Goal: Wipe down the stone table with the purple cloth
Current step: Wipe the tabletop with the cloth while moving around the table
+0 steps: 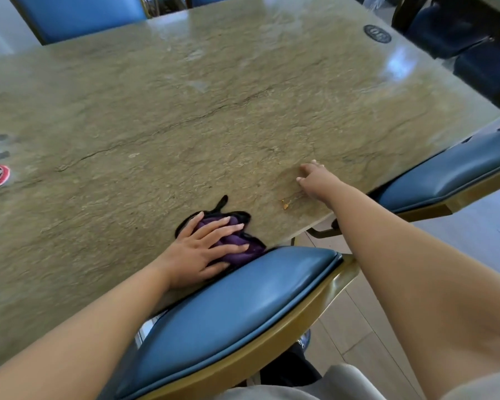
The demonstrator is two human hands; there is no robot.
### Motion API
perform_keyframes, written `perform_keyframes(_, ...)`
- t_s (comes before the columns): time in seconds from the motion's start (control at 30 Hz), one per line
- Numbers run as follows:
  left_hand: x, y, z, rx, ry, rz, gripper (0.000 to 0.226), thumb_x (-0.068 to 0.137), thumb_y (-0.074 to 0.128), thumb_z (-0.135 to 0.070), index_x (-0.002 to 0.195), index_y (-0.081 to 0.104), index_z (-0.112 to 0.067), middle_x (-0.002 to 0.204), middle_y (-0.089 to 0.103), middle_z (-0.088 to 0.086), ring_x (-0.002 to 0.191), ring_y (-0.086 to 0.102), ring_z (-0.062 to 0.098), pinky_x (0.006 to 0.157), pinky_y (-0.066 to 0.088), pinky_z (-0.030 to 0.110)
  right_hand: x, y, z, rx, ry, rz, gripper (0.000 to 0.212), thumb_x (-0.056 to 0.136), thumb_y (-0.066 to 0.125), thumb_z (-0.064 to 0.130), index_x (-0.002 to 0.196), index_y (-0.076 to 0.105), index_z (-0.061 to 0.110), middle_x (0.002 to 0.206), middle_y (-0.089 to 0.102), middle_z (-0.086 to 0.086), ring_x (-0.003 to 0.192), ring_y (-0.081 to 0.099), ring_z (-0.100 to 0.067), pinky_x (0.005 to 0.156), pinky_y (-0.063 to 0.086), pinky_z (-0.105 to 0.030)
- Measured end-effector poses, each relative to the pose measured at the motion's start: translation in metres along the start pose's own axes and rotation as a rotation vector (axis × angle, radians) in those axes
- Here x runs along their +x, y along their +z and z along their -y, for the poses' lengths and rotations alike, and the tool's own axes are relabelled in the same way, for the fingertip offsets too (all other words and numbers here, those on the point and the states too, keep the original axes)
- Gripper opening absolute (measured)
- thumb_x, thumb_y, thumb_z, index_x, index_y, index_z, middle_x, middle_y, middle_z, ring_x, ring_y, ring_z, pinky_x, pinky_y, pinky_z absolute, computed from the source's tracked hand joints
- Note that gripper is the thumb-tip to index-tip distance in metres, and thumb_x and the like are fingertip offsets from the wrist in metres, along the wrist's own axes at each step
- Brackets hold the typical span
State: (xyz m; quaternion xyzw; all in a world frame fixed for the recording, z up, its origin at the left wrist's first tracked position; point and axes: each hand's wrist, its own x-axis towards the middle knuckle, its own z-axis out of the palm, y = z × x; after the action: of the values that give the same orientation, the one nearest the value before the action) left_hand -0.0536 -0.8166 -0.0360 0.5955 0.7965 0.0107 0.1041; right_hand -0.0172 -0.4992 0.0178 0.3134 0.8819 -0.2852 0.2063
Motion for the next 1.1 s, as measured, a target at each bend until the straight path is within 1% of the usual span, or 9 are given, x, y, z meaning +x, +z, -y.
perform_keyframes(0.17,-0.027,0.003,0.019,-0.044,-0.279,-0.015,0.047,0.094,0.021,-0.063,0.14,0.02,-0.062,0.16,0.014,-0.019,0.149,0.002,0.008,0.117,0.002,0.054,0.007,0.007,-0.005,-0.037,-0.008,-0.014,0.055,0.103,0.035,0.027,0.152,0.016,0.013,0.161,-0.005,-0.007,0.148,-0.008,-0.026,0.118,0.004,-0.045)
perform_keyframes(0.33,0.045,-0.01,0.009,-0.176,-0.813,-0.089,0.048,0.095,0.021,-0.059,0.143,0.017,-0.057,0.16,0.0,-0.02,0.148,-0.007,0.007,0.116,-0.007,0.052,0.011,0.009,-0.013,0.007,-0.079,0.008,0.053,0.104,0.03,0.023,0.153,0.011,0.017,0.161,-0.011,-0.002,0.148,-0.011,-0.02,0.118,-0.002,-0.042)
perform_keyframes(0.43,0.101,-0.018,0.005,-0.235,-0.968,-0.077,0.045,0.099,0.021,-0.051,0.144,0.016,-0.054,0.161,-0.005,-0.019,0.148,-0.01,0.008,0.115,-0.006,0.056,0.018,0.008,-0.025,0.051,-0.13,0.028,0.053,0.103,0.029,0.016,0.153,0.012,0.021,0.161,-0.011,0.001,0.147,-0.012,-0.017,0.118,-0.004,-0.04)
perform_keyframes(0.57,0.159,-0.027,-0.009,-0.301,-0.996,-0.031,0.046,0.101,0.016,-0.05,0.146,0.011,-0.053,0.16,-0.012,-0.018,0.148,-0.013,0.01,0.115,-0.007,0.058,0.026,0.011,-0.038,0.124,-0.187,0.028,0.056,0.101,0.028,0.006,0.152,0.015,0.024,0.161,-0.01,0.005,0.147,-0.013,-0.014,0.117,-0.007,-0.037)
perform_keyframes(0.77,0.182,-0.027,-0.069,-0.306,-0.737,0.148,0.051,0.101,0.014,-0.048,0.148,-0.008,-0.05,0.156,-0.03,-0.013,0.144,-0.027,0.014,0.112,-0.017,0.059,0.029,0.005,-0.046,0.232,-0.241,0.058,0.059,0.098,0.026,-0.002,0.152,0.021,0.02,0.161,-0.004,0.003,0.147,-0.01,-0.013,0.117,-0.008,-0.033)
perform_keyframes(0.87,0.191,-0.04,-0.068,-0.461,-0.722,0.241,0.049,0.102,0.015,-0.046,0.149,-0.002,-0.049,0.157,-0.028,-0.012,0.144,-0.027,0.016,0.111,-0.017,0.059,0.023,-0.005,-0.048,0.289,-0.248,0.075,0.055,0.098,0.027,-0.002,0.151,0.024,0.016,0.161,0.003,0.002,0.148,-0.003,-0.011,0.116,-0.002,-0.027)
perform_keyframes(0.93,0.192,-0.049,-0.06,-0.631,-0.714,0.19,0.048,0.104,0.018,-0.042,0.151,0.008,-0.045,0.16,-0.016,-0.012,0.148,-0.018,0.016,0.112,-0.015,0.057,0.018,-0.006,-0.045,0.214,-0.239,-0.018,0.054,0.097,0.032,0.002,0.15,0.027,0.015,0.161,0.012,-0.001,0.148,0.004,-0.013,0.116,0.005,-0.026)
perform_keyframes(1.0,0.183,-0.053,-0.052,-0.795,-0.729,0.006,0.049,0.105,0.025,-0.033,0.152,0.016,-0.037,0.162,-0.001,-0.008,0.15,-0.005,0.016,0.115,-0.009,0.053,0.008,0.0,-0.039,0.151,-0.303,-0.188,0.052,0.094,0.04,0.004,0.145,0.037,0.013,0.157,0.025,-0.005,0.147,0.013,-0.02,0.12,0.01,-0.035)
perform_keyframes(1.1,0.157,-0.048,-0.045,-0.722,-0.935,-0.134,0.049,0.104,0.026,-0.039,0.152,0.017,-0.036,0.162,-0.001,-0.009,0.149,-0.006,0.013,0.116,-0.011,0.05,-0.003,0.014,-0.025,0.069,-0.596,-0.247,0.044,0.092,0.05,0.011,0.136,0.052,0.014,0.15,0.037,-0.007,0.144,0.022,-0.026,0.12,0.009,-0.038)
